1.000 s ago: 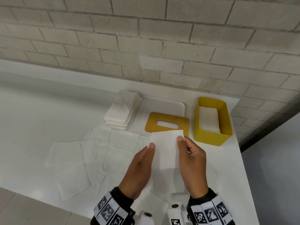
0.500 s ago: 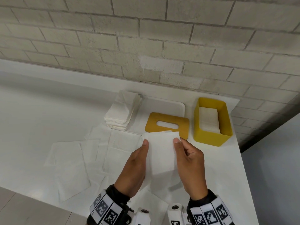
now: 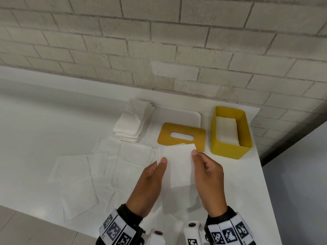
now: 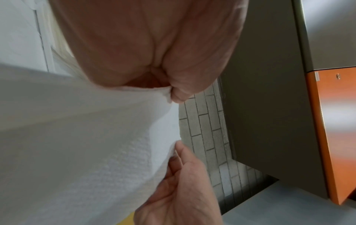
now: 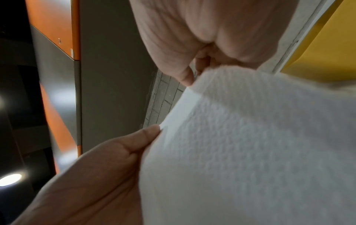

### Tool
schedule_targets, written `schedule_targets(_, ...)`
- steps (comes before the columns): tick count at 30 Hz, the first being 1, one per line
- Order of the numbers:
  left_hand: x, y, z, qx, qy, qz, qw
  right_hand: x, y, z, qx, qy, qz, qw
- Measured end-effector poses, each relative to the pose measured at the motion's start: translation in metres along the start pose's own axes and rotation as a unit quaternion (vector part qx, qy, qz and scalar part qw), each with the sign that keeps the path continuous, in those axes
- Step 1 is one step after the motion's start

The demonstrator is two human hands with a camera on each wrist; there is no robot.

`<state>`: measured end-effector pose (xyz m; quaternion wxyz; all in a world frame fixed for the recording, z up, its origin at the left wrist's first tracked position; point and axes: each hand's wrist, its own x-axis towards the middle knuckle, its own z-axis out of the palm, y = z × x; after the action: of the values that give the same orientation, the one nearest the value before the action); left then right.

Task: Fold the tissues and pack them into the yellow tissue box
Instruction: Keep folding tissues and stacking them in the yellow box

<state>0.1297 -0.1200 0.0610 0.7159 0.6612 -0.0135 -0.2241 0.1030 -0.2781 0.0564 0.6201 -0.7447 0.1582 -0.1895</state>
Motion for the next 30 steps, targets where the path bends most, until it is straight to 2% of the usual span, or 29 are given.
schedule_targets(3, 0.002, -0.002, -0.007, -0.016, 0.014, -0.004, 1.0, 0.006, 0.01, -0.009, 0.001, 0.014, 0.017, 1.0)
schedule_targets(7, 0.005, 0.002, -0.021, -0.074, 0.054, -0.021, 0.996, 0.017, 0.033, -0.026, 0.018, 0.03, 0.11, 0.993)
schedule_targets(9, 0.006, 0.007, -0.027, -0.122, 0.063, -0.021, 0.99, 0.023, 0.043, -0.037, -0.043, 0.026, 0.134, 0.99)
schedule_targets(12, 0.005, 0.013, -0.031, -0.184, 0.071, -0.018, 0.98, 0.025, 0.048, -0.046, -0.186, -0.02, 0.152, 0.971)
schedule_targets(15, 0.007, 0.015, -0.028, -0.221, 0.073, -0.02, 0.972, 0.019, 0.04, -0.043, -0.17, -0.021, 0.077, 0.982)
schedule_targets(17, 0.008, 0.015, -0.022, -0.237, 0.071, -0.028, 0.968, 0.013, 0.026, -0.037, -0.102, -0.094, 0.021, 0.99)
schedule_targets(19, 0.01, 0.014, -0.017, -0.25, 0.061, -0.037, 0.966, 0.01, 0.013, -0.03, 0.021, -0.201, 0.046, 0.978)
schedule_targets(21, 0.012, 0.012, -0.014, -0.256, 0.055, -0.048, 0.964, 0.008, 0.004, -0.027, 0.08, -0.273, 0.074, 0.956)
schedule_targets(24, 0.013, 0.008, -0.019, -0.26, 0.053, -0.028, 0.964, 0.01, -0.001, -0.027, 0.02, -0.264, 0.056, 0.963)
schedule_targets(26, 0.014, 0.003, -0.027, -0.217, 0.059, 0.017, 0.974, 0.013, -0.003, -0.035, -0.023, -0.24, 0.027, 0.97)
schedule_targets(28, 0.014, -0.008, -0.038, -0.076, 0.068, 0.068, 0.992, 0.016, -0.005, -0.044, -0.102, -0.232, -0.019, 0.967)
schedule_targets(30, 0.012, -0.02, -0.047, 0.063, 0.072, 0.087, 0.992, 0.018, -0.002, -0.051, -0.219, -0.228, -0.073, 0.946)
